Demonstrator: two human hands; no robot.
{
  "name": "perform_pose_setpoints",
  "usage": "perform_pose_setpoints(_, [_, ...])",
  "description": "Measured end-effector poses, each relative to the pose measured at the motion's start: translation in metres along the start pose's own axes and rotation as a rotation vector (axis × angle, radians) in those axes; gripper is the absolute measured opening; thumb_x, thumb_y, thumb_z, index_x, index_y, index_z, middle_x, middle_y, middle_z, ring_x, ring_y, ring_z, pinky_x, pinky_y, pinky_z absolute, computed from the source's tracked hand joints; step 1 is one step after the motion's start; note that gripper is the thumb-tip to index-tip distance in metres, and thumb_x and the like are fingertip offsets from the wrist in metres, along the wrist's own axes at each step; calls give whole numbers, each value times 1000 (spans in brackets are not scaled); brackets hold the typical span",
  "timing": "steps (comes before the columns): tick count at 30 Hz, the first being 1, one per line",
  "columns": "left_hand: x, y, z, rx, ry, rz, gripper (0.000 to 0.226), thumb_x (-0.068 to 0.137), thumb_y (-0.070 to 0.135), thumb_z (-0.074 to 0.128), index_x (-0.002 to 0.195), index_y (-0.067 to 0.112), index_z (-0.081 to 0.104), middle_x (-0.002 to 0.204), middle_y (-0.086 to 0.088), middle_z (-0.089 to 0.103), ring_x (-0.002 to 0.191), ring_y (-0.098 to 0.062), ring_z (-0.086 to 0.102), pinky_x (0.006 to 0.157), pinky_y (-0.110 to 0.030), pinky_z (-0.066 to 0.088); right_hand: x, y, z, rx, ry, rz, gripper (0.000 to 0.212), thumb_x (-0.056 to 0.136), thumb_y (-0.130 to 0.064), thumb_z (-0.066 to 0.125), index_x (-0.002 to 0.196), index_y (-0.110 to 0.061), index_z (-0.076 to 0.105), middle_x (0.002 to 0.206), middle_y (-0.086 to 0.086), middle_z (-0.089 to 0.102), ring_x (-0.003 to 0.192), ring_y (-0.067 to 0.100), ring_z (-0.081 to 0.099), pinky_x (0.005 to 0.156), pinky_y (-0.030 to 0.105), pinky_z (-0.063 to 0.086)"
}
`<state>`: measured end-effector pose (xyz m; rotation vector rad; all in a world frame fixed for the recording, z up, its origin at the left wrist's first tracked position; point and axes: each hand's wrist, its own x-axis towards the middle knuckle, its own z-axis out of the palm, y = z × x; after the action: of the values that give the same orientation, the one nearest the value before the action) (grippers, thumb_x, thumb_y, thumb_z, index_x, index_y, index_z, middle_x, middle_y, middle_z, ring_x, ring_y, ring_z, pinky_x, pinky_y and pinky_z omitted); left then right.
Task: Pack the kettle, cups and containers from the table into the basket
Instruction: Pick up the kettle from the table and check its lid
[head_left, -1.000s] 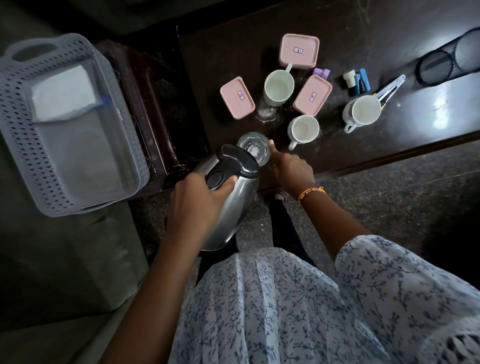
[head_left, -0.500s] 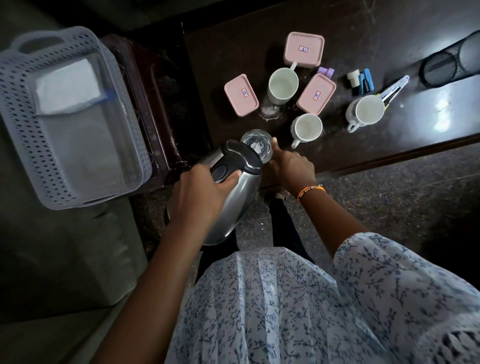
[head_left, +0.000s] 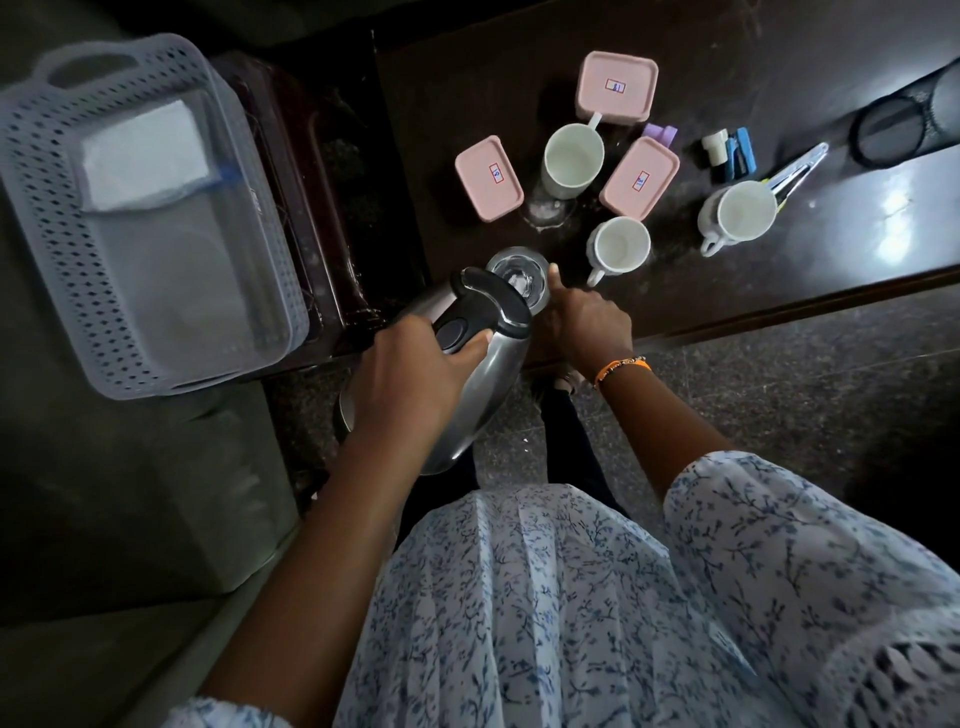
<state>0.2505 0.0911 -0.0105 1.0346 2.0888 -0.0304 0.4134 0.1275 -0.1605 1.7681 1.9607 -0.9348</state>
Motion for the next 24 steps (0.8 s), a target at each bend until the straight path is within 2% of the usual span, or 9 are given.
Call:
perform_pose_setpoints(6, [-1, 4, 1, 26, 3, 25, 51, 78, 54, 60, 97, 7, 65, 96, -16, 69, 89, -35, 64, 75, -43, 54, 1, -3, 4, -7, -2, 12, 56, 95, -24, 37, 147, -30, 16, 117, 21, 61, 102, 42, 61, 82, 45, 49])
perform_pose_setpoints(18, [-5, 10, 6, 92, 8, 35, 52, 79, 55, 58, 95, 6, 64, 97, -17, 68, 92, -38, 62, 77, -45, 53, 6, -1, 8, -24, -1, 8, 55, 96, -26, 36, 146, -30, 15, 116, 20, 61, 102, 42, 61, 81, 44, 49])
perform_pose_setpoints(24, [-5, 7, 7, 94, 11, 43, 52, 79, 56, 58, 96, 6, 63, 96, -18, 68, 91, -38, 62, 74, -42, 52, 4, -1, 7, -34, -1, 3, 55, 96, -25, 37, 147, -29, 16, 118, 20, 60, 104, 42, 60, 83, 45, 49])
